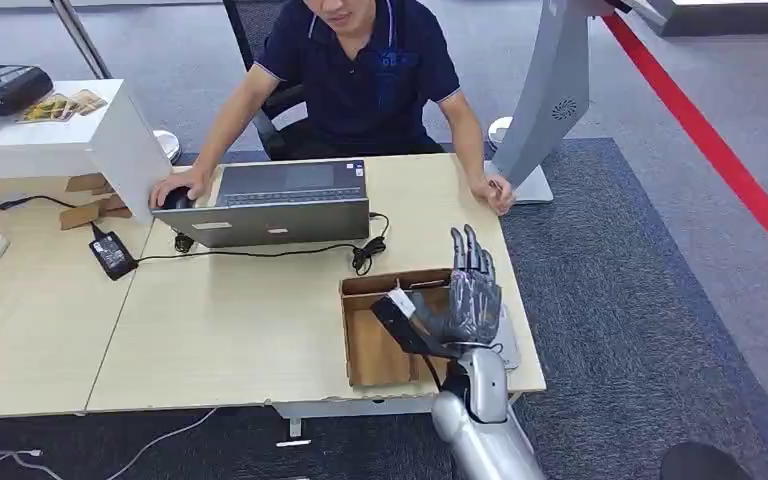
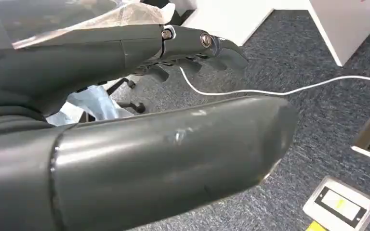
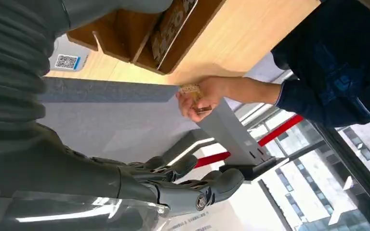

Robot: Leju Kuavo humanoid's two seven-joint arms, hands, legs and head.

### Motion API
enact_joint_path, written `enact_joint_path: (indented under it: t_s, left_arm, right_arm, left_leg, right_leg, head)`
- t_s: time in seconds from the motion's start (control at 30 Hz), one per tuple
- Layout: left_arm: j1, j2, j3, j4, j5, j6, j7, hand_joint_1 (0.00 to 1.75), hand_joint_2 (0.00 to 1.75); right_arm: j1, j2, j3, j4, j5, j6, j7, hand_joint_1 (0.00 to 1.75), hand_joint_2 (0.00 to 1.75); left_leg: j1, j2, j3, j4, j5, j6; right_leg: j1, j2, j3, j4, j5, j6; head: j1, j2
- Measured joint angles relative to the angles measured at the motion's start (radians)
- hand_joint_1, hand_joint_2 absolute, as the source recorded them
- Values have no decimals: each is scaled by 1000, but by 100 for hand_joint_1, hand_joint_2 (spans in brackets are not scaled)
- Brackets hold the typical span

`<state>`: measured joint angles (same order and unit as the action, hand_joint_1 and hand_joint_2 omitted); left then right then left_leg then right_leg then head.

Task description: Pass the card to the sensor for recognition and then transmit it.

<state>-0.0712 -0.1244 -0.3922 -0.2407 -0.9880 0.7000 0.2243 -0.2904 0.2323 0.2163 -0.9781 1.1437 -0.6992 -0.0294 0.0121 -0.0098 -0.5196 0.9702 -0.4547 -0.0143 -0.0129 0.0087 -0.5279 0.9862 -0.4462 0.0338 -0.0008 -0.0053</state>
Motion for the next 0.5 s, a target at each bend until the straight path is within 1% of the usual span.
enact_joint_path:
  t_s: [0.5]
  left_arm:
    - [-1,0,0,0,0,0,-3,0,0]
  right_arm:
    - [-7,-10,1,8,11,0,11,0,175]
  left_leg:
    - [0,0,0,0,0,0]
  right_leg:
    - [0,0,0,0,0,0]
  head:
    - [0,0]
